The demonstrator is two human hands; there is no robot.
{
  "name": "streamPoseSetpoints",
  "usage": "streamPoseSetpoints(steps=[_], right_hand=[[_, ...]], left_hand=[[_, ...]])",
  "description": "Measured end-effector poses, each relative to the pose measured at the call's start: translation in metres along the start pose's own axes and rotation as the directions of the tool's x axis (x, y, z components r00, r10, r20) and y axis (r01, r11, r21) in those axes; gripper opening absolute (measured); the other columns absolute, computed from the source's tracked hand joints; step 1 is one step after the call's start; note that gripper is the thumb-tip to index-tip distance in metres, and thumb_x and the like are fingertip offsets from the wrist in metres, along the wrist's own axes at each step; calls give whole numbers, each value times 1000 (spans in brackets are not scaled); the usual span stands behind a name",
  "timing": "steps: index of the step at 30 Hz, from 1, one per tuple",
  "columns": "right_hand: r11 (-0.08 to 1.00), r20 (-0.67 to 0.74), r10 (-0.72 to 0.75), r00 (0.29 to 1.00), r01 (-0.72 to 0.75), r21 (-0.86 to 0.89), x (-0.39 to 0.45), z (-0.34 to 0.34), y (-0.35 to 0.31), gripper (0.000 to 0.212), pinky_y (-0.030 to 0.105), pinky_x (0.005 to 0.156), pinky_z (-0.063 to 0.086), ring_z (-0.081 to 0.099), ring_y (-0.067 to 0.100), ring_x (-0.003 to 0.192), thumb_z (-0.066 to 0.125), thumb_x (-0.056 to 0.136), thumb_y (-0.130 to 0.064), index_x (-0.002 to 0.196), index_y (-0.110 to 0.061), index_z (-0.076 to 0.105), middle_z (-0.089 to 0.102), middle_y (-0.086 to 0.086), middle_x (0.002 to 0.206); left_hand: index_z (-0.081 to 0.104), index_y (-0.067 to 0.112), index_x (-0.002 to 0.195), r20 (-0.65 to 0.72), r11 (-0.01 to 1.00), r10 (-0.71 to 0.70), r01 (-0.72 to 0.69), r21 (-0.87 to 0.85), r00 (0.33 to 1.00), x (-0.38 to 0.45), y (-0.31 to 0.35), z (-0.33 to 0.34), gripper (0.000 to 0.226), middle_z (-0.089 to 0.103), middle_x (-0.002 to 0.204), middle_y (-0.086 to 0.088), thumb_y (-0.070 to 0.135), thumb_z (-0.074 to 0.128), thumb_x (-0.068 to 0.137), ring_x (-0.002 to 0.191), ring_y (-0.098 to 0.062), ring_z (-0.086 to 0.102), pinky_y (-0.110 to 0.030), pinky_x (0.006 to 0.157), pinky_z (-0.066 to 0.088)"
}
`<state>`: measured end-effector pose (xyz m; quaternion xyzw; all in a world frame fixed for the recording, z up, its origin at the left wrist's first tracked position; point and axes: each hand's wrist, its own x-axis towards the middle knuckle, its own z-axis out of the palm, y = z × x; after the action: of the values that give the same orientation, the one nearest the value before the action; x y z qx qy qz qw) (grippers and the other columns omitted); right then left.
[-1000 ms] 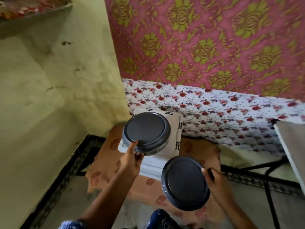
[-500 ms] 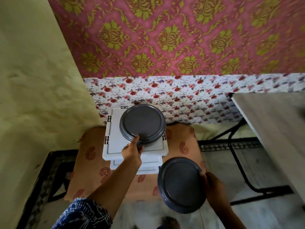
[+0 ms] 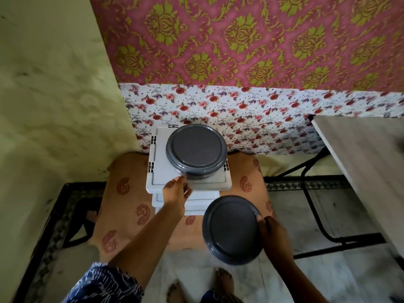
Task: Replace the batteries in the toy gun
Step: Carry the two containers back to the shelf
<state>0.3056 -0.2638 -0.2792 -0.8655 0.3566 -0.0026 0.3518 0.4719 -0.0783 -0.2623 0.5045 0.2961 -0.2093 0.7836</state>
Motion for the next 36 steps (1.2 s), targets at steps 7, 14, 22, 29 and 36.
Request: streamPoseSetpoints(steps=[7,14,22,29,36], right_hand=[[988,69,104,992,-111,103,-8,48,15,34,25,58,40,56,25,69,42,96,-22,75,0,55,59,15,74],[963,142,139,980,-167,213,-8,92,18,36,27,55,36,49,18,58,48,94,-27,68,-3,54,55,9,61],[713,298,258,919,-389,583,15,112,-4,22,24,40,36,38,9,32,41,98,-26,100,-19,61,54,35,71],[430,446,266,854,-519,738,44,127,-15,31,36,78,50,61,24,83,33,100,-20,126,-9,44,55,12,123],[300,513,221,829,-559,773,81,138,-20,38,37,88,48,61,24,95,29,101,-23,132,-3,39,56,13,125]], left_hand=[[52,27,97,195,807,-132,-9,590,972,-41,-72,-63,10,58,98,6,32,57,90,93,-17,55,-33,76,48],[46,21,124,123,891,-123,55,452,985,-17,-102,-99,41,51,113,3,8,61,88,87,-15,57,-29,59,56],[41,18,120,27,938,-85,71,340,996,30,-109,-94,32,51,117,-3,17,56,92,99,-24,57,-29,63,54],[49,21,105,-22,895,-120,118,430,992,63,-104,-67,9,56,106,-1,20,45,97,91,-17,53,-38,74,52],[52,22,91,34,909,-171,144,391,985,87,-91,-51,28,56,86,2,2,34,98,79,-15,53,-28,75,50]])
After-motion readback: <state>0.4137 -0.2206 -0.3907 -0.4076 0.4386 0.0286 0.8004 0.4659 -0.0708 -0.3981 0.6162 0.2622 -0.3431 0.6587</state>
